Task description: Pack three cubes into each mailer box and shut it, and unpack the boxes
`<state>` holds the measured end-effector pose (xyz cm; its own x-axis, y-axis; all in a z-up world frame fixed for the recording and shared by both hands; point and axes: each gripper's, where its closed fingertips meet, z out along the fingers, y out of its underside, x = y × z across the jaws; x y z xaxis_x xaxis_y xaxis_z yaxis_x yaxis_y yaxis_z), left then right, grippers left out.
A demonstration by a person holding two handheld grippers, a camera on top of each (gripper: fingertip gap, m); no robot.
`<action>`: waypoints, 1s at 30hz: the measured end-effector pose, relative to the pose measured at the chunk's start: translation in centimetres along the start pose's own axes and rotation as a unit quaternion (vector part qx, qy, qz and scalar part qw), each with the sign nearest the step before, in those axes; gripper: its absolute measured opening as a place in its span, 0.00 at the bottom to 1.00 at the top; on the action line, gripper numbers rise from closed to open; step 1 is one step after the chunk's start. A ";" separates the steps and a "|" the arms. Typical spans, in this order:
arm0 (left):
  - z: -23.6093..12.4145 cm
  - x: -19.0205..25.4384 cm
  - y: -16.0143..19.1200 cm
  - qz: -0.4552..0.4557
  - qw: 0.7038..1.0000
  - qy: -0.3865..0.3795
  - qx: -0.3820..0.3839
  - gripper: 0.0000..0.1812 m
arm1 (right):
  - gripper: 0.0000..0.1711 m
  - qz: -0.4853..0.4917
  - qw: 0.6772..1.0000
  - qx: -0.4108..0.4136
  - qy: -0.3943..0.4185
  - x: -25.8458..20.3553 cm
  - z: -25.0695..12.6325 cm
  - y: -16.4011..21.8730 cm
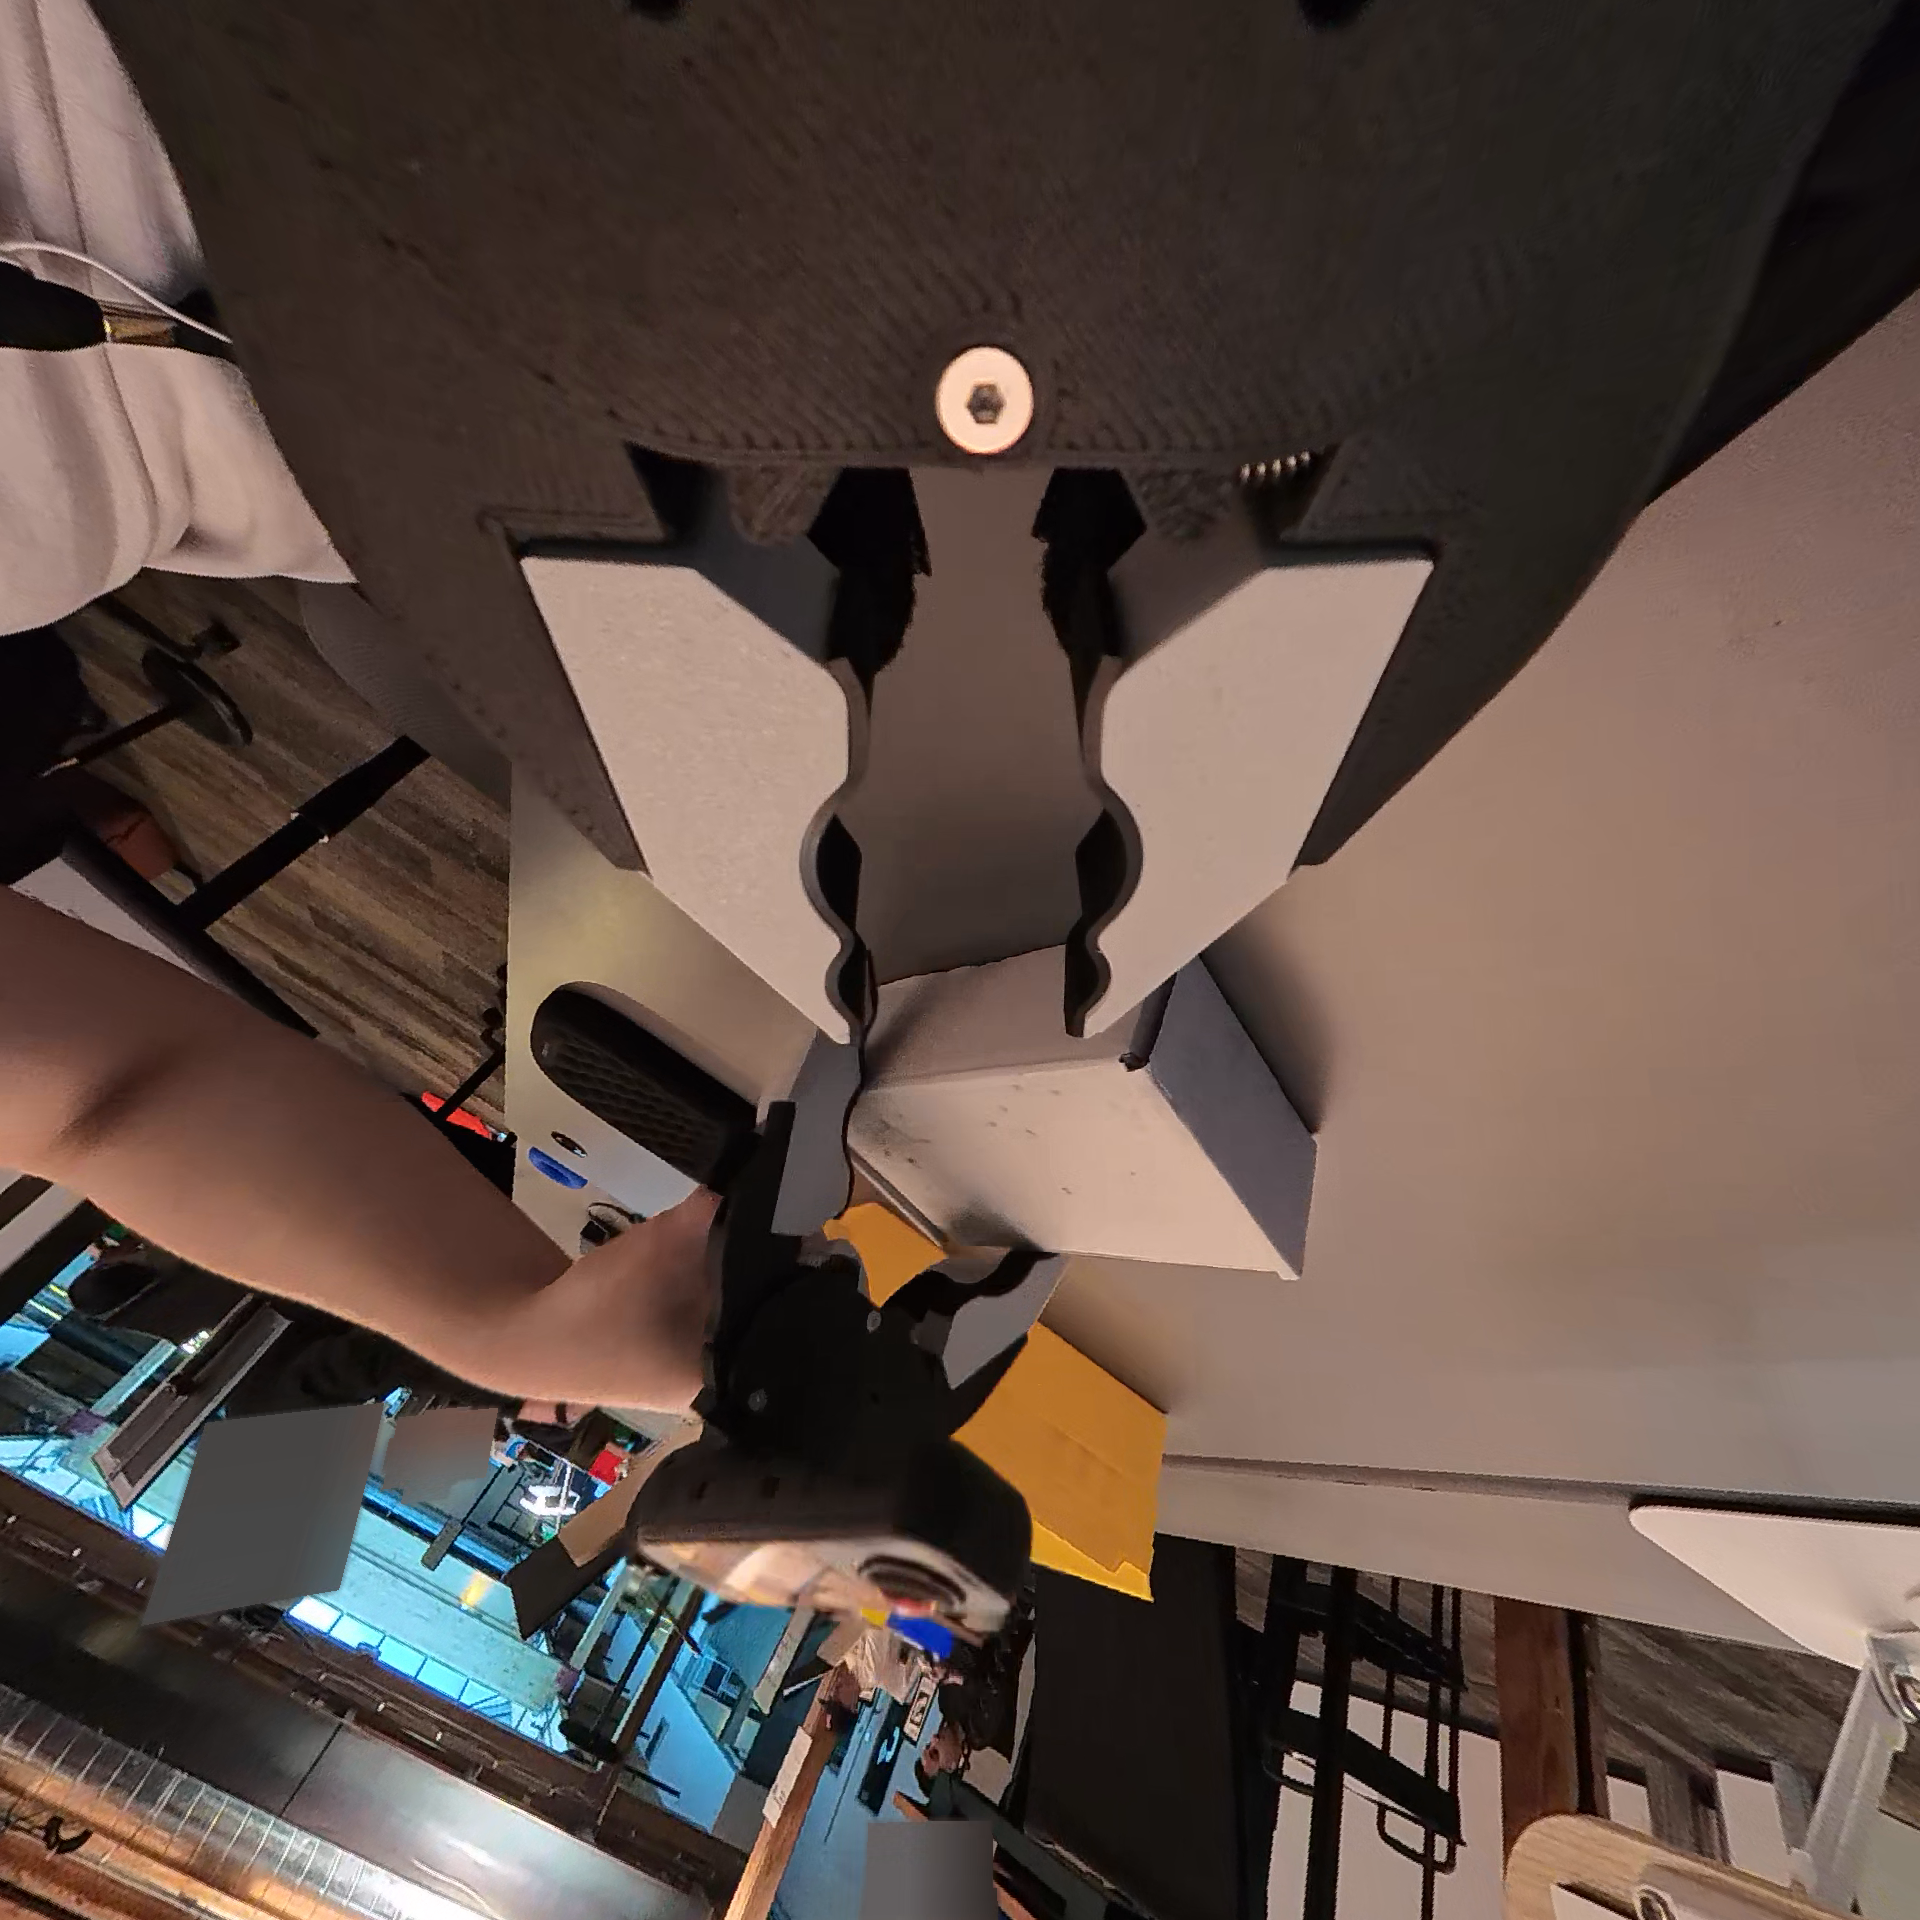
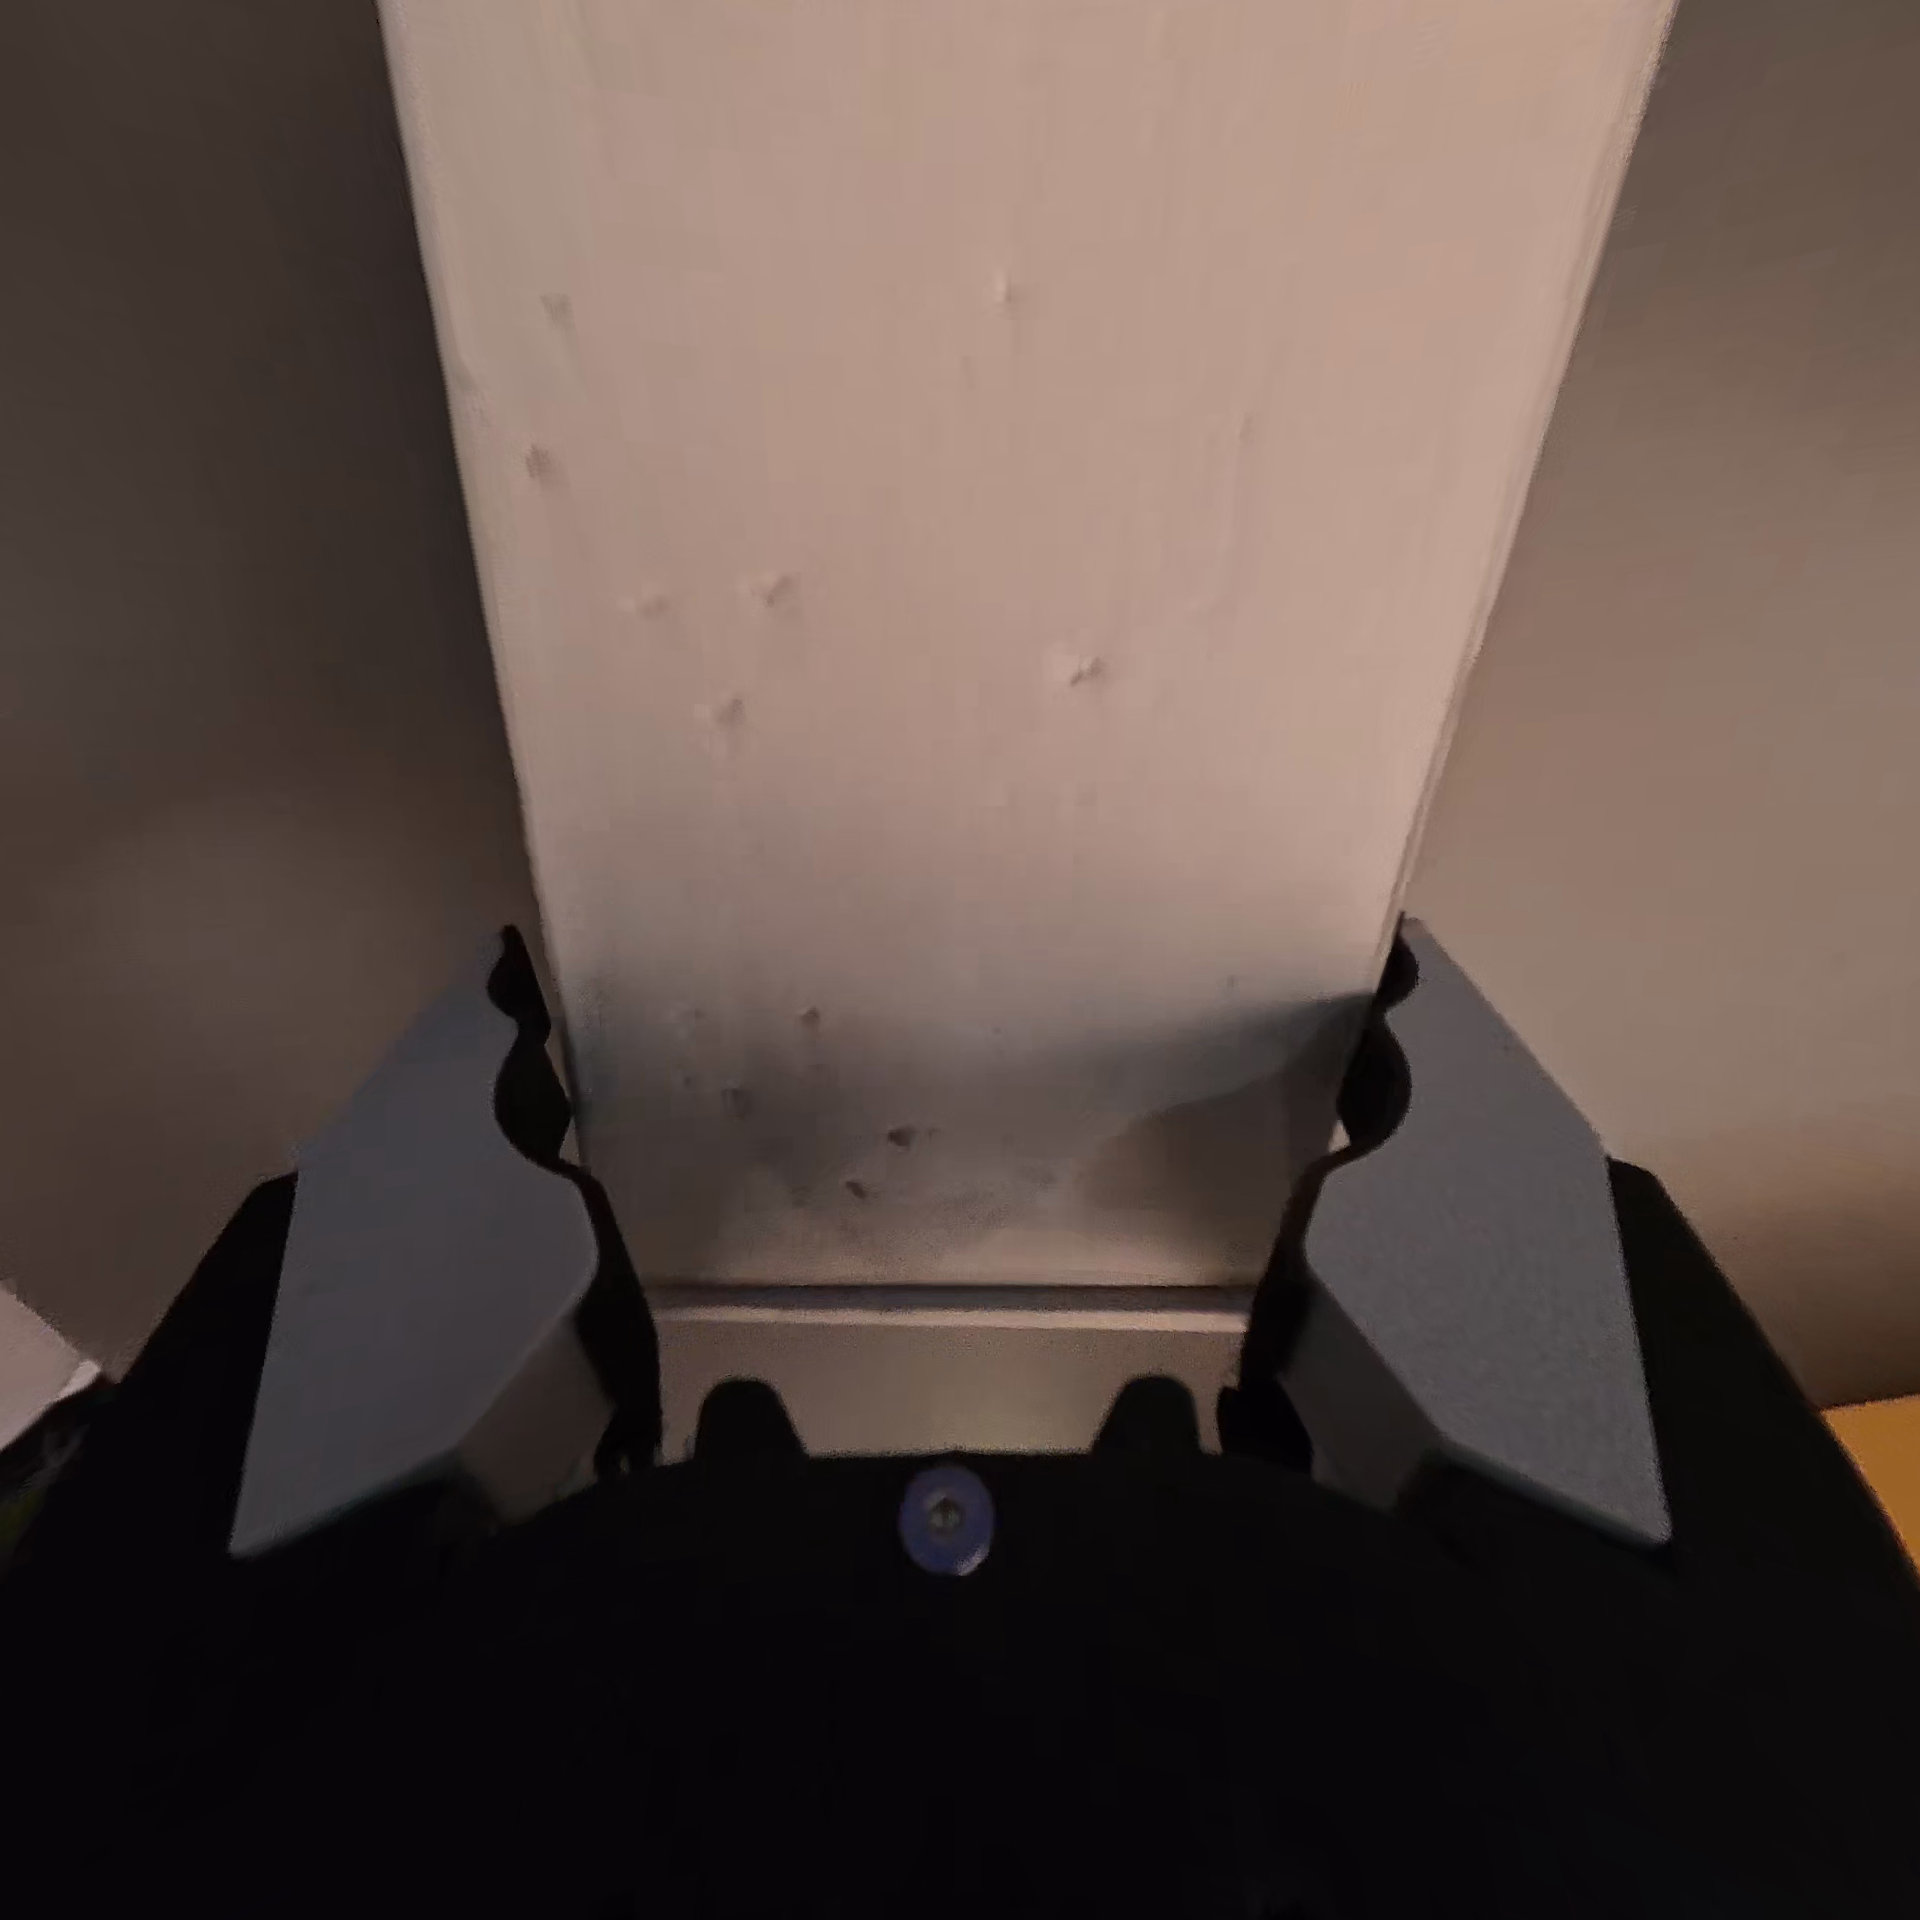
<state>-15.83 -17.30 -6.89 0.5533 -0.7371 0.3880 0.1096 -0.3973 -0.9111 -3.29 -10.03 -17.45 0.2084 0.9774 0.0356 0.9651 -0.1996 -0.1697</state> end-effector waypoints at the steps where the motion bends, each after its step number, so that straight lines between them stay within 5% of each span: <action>1: 0.0 0.0 0.0 0.001 1.000 0.000 -0.001 0.20 | 0.88 -0.007 1.000 0.008 0.007 0.1 0.1 -0.1; 19: 0.0 0.0 0.0 -0.003 1.000 0.002 -0.001 0.20 | 0.82 -0.102 0.982 -0.014 0.158 2.8 -5.2 0.7; 30: 0.1 0.1 0.2 -0.007 1.000 0.009 -0.008 0.20 | 0.82 -0.021 0.989 0.051 0.138 10.4 -17.5 6.1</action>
<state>-15.67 -17.43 -7.07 0.5362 -0.7419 0.4025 0.1039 -0.4152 -0.9038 7.54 -2.29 -0.86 0.2178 0.9253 0.3104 0.9556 -0.1375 -0.2605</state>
